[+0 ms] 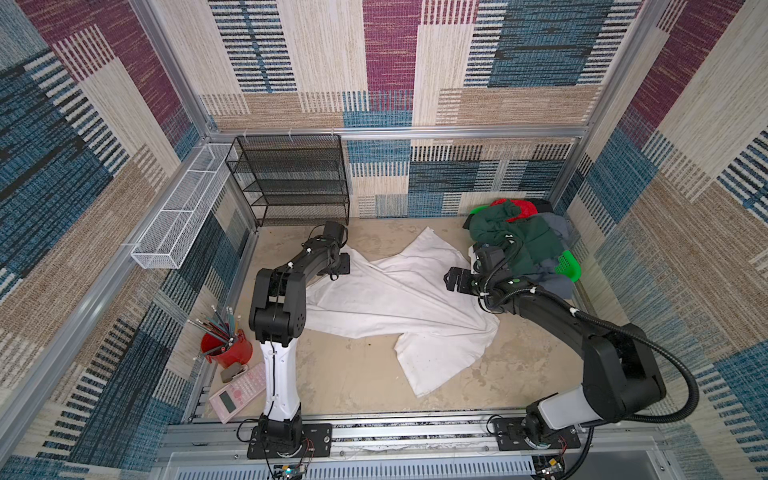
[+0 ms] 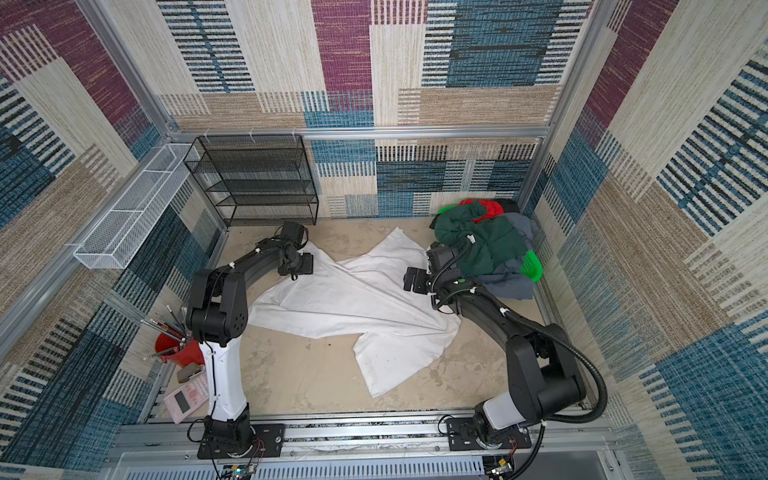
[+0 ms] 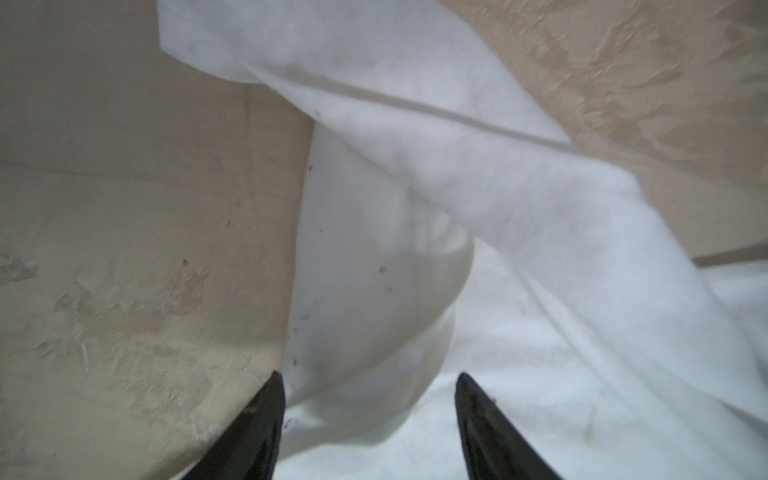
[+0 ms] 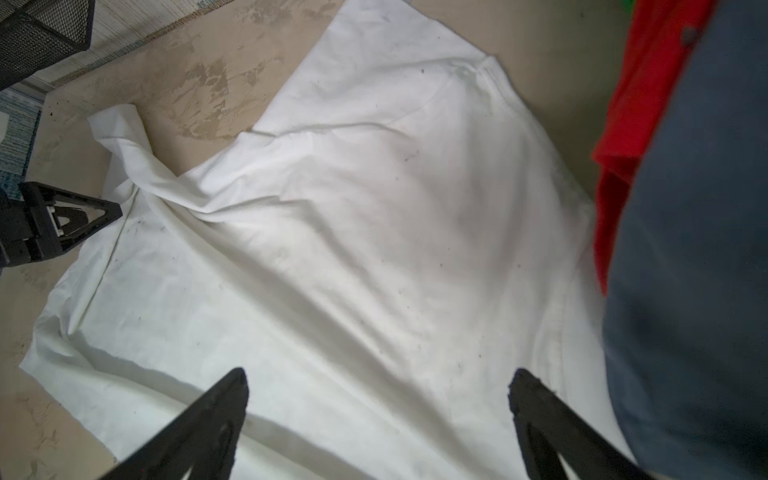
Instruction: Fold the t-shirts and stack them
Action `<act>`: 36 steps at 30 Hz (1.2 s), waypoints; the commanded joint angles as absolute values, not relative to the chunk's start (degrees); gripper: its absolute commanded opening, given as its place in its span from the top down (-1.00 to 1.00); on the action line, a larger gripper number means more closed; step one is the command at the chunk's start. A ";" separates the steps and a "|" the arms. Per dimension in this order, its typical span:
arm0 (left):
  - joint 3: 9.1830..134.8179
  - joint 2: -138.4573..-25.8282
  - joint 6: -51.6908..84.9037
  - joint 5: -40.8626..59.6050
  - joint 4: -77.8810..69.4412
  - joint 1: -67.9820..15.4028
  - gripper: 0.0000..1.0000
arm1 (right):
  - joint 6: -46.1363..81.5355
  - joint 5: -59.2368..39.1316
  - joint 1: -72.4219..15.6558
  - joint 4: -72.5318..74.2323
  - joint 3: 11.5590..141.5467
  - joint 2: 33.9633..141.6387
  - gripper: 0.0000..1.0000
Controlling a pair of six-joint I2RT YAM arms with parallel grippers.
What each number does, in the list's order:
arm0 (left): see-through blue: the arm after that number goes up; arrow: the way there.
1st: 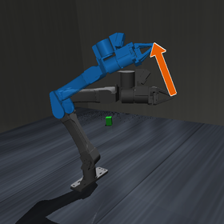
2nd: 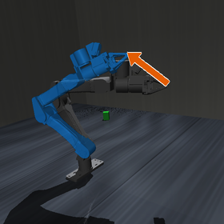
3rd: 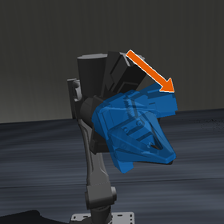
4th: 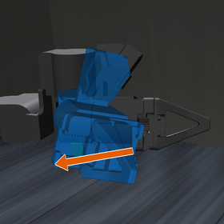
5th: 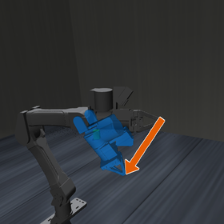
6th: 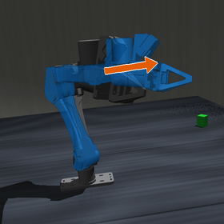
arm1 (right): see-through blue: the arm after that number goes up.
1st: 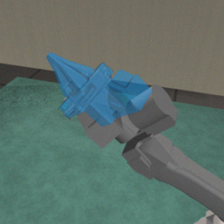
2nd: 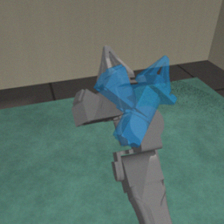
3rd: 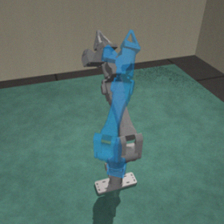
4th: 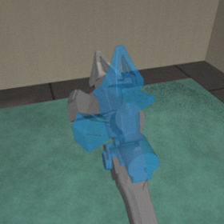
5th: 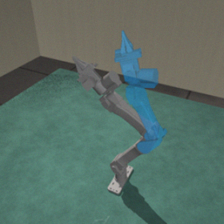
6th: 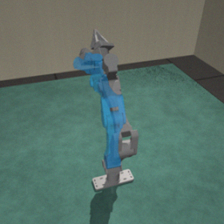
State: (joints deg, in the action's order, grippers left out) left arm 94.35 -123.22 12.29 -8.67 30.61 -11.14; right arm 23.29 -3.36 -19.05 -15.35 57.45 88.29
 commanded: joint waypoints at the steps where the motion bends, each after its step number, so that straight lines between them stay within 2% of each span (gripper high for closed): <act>1: 96.69 -124.53 13.48 -8.61 33.20 -11.16 -0.18 | 19.90 -0.88 -18.98 -13.79 61.38 93.28 -0.98; 5: 98.80 -125.98 14.21 -9.44 35.25 -10.99 0.21 | 18.72 0.61 -18.73 -13.61 65.78 99.88 -1.00; 11: 96.89 -125.41 15.20 -8.80 33.77 -10.72 0.43 | 19.17 2.20 -17.34 -12.28 69.00 107.90 -0.98; 15: 95.48 -124.55 15.73 -8.59 33.47 -10.38 0.83 | 19.44 3.29 -16.31 -12.30 70.42 110.43 -0.98; 18: 94.12 -123.39 16.58 -8.38 33.30 -9.61 1.00 | 19.43 3.21 -15.76 -11.95 70.62 111.37 -0.97; 36: 84.31 -116.74 24.13 -3.65 30.88 2.82 1.00 | 21.17 1.69 -14.58 -10.77 65.96 112.04 -0.93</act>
State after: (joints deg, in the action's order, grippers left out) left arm 85.21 -117.49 21.91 -4.43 31.66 1.54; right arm 19.29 3.27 -14.63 -5.91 66.52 111.72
